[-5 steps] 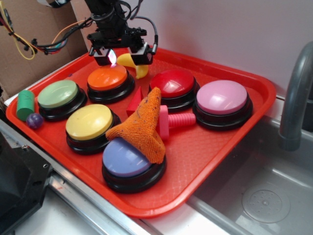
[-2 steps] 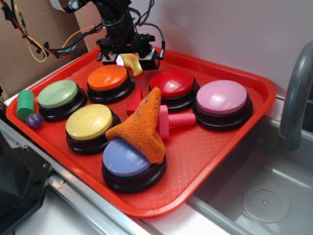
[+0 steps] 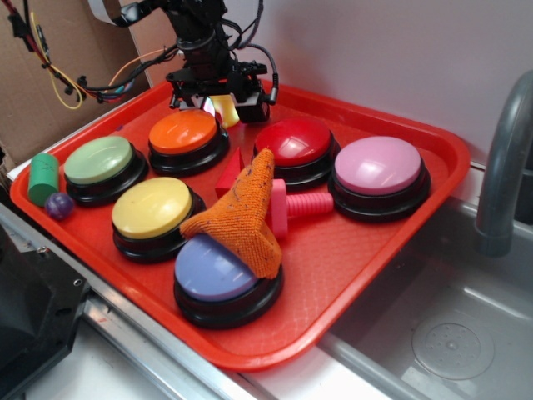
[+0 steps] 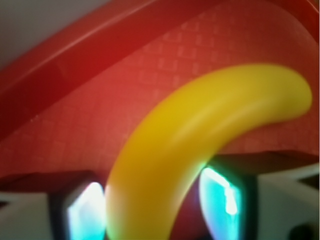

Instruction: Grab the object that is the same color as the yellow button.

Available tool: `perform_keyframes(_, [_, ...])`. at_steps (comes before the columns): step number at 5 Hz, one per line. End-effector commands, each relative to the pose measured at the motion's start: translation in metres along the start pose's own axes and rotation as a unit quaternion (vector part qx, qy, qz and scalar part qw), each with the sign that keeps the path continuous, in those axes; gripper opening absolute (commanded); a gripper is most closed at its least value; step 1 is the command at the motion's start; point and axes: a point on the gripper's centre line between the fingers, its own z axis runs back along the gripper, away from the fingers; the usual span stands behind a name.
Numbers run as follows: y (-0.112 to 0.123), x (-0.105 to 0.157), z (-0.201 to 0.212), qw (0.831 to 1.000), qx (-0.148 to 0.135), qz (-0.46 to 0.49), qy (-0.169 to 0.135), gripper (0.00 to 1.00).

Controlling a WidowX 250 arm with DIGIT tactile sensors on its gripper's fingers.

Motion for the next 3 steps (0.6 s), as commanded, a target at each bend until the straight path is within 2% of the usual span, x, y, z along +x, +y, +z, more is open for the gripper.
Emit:
perform_keyframes(1, [0.014,0.013,0.022,0.999,-0.007,0.025,-0.031,0.00])
perform_keyframes(2, [0.020,0.014,0.041,0.999,-0.036,-0.002,-0.017,0.00])
perform_keyframes(3, [0.018,0.010,0.071,0.999,-0.009,-0.027,-0.016,0.00])
